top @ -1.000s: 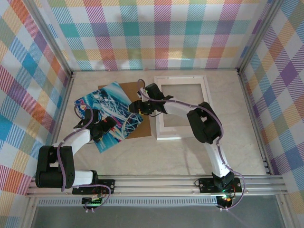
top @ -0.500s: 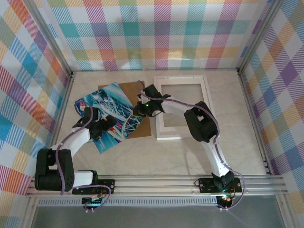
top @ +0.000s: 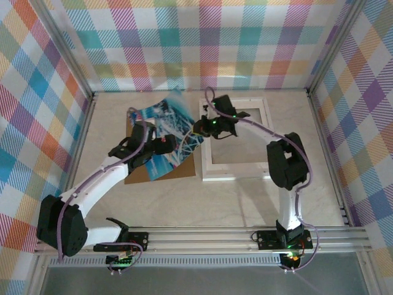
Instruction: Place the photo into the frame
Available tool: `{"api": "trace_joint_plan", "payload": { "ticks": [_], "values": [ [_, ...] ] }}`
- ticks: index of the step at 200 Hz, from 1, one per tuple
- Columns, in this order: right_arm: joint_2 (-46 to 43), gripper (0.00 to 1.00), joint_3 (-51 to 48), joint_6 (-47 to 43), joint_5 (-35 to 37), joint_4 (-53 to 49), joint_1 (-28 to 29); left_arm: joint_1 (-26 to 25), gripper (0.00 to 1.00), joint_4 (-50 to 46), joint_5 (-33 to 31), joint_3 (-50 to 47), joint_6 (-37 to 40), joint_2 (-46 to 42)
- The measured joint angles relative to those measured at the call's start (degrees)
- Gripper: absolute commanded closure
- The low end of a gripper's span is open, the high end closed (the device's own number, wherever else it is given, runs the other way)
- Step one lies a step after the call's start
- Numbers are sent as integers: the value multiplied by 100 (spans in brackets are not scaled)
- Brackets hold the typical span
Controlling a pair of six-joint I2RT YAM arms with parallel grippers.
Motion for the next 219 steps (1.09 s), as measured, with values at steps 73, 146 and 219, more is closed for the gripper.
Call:
{"api": "trace_joint_plan", "payload": {
  "ticks": [73,146,219],
  "values": [
    [-170,97,-424,2,63,-131,-262,-1552,0,208,-568,555,1735,1333],
    [-170,96,-428,2,59,-166,-280,-1991,0,227,-1462,916,2437,1982],
    [-227,94,-568,7,61,-170,-284,-1993,9,166,-2258,1224,2778,2509]
  ]
}}
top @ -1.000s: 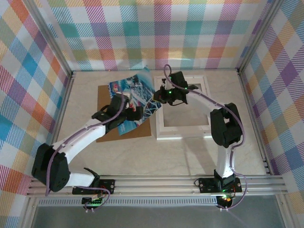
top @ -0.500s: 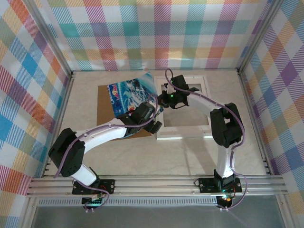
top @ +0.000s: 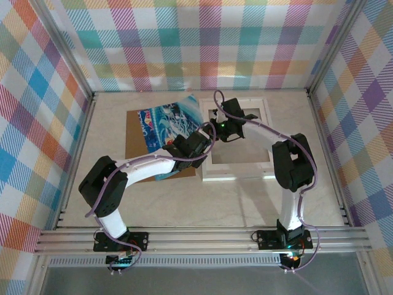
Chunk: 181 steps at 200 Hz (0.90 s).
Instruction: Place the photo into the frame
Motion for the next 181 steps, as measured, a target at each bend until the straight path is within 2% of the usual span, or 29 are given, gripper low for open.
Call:
{"api": "trace_joint_plan", "payload": {
  "ticks": [77,109,147,158,181],
  "values": [
    [0,90,-42,85,42,66,0,-24,31,-127,-94,31,44,0],
    [4,86,-42,144,39,96,0,-68,46,-195,31,37,22,0],
    [31,84,-9,144,37,111,0,-225,70,-267,116,107,72,129],
    [66,81,31,144,39,114,0,-264,72,-299,164,122,50,181],
    [103,73,140,61,101,31,-11,-304,88,-343,232,122,59,214]
  ]
}}
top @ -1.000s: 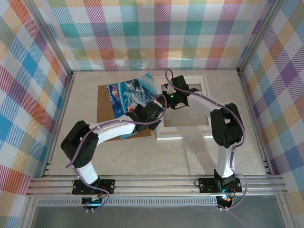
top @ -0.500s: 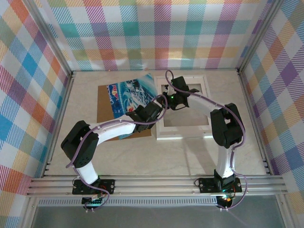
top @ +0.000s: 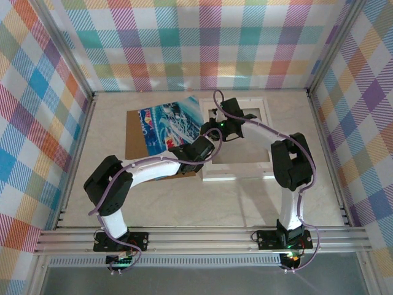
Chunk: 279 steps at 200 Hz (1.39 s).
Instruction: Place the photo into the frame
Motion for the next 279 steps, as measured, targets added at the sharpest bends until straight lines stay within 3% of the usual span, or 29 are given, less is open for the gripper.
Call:
{"api": "trace_joint_plan", "payload": {
  "ticks": [18,45,64,117,165,196,218,238,279],
  "values": [
    [-2,60,133,-153,136,-170,-48,-2,100,4,37,2,-79,0],
    [-133,34,229,-437,407,-433,-299,-2,100,-61,151,2,-140,-2],
    [-424,0,238,-734,826,-625,-551,-2,100,-146,205,2,-157,-44],
    [-1862,1,238,-1384,2769,-765,-785,2,100,-227,223,116,-151,-610],
    [-2288,1,153,-1845,2966,-868,-981,304,100,-273,448,1187,-83,-732],
    [-2396,1,-289,-1917,2916,-852,-1001,468,100,-229,699,2658,157,-605],
    [-2549,1,-737,-1875,2900,-800,-1001,483,100,350,734,3438,177,-544],
    [-2747,1,-1034,-1827,2839,-713,-1014,601,100,837,713,3560,-278,-595],
    [-3115,1,-1425,-1604,2483,-295,-1045,1303,100,782,492,3169,-2304,-494]
  ]
}}
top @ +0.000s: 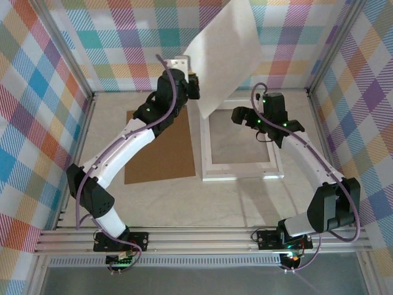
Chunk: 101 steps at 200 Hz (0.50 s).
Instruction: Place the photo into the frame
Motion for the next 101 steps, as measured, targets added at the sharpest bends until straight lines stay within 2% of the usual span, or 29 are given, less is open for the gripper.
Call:
{"api": "trace_joint_plan", "payload": {
  "ticks": [19,56,101],
  "values": [
    [-7,1,-162,131,-234,234,0,153,100,-13,-227,-704,-966,-9],
    [216,1,-503,557,-861,693,0,85,100,-98,-315,-2247,-3115,-9],
    [636,1,-1005,1172,-1458,1091,15,-74,100,-221,-446,-3082,-5018,-24]
  ]
}}
